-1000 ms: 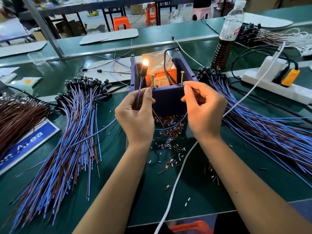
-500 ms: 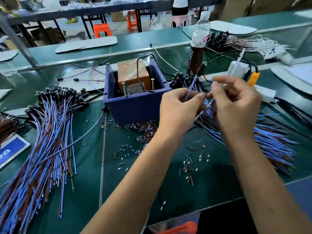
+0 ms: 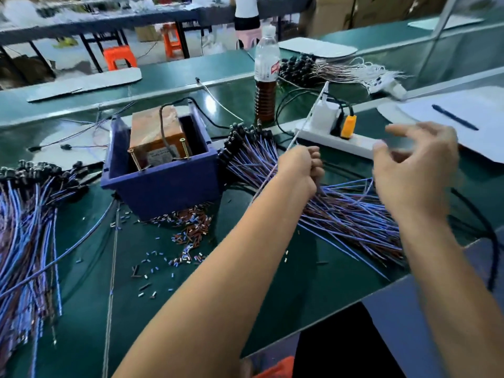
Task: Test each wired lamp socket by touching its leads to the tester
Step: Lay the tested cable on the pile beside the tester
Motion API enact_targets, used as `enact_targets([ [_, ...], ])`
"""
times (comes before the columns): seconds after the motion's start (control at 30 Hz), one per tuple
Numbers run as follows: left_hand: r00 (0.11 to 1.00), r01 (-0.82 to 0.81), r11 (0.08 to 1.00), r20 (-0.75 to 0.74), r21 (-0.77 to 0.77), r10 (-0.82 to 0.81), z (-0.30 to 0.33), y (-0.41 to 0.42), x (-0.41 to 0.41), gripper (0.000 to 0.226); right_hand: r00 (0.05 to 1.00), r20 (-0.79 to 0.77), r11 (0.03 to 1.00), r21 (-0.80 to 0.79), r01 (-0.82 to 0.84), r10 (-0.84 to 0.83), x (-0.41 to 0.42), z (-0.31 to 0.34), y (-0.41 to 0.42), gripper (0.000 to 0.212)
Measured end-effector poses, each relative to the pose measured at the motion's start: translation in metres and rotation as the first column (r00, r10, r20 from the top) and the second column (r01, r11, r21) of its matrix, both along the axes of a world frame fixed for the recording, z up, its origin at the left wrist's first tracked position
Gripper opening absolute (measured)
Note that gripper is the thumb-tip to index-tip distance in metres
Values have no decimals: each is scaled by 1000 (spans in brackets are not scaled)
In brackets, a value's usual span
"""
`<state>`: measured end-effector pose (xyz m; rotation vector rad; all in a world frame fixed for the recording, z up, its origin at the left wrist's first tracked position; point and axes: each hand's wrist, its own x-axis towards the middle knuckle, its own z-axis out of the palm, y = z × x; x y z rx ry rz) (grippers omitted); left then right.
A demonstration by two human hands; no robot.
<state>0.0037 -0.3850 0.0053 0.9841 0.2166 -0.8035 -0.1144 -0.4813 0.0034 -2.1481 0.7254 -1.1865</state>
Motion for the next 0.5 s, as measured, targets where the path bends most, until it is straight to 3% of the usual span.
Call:
enact_targets([
  [0.1,988,-153,980,-45,-126,149,-1,8,11,35,965,-145,967,-103,-233,217,23,-2,27,36],
  [0.17,961,-275,944,-41,-181,272,1,11,20,34,894,-278,921,-69,-383,351,36,-7,44,37],
  [0.27,913,-404,891,-26,-208,407,6,20,33,37,838,-283,868,-34,-495,467,45,-13,57,38],
  [0.4,881,-438,881,110,-178,460,11,37,44,34,867,-259,879,-112,-464,425,44,-3,53,18],
  [0.5,873,-436,899,221,-51,435,10,47,51,32,869,-329,892,-136,-431,369,35,7,47,12],
])
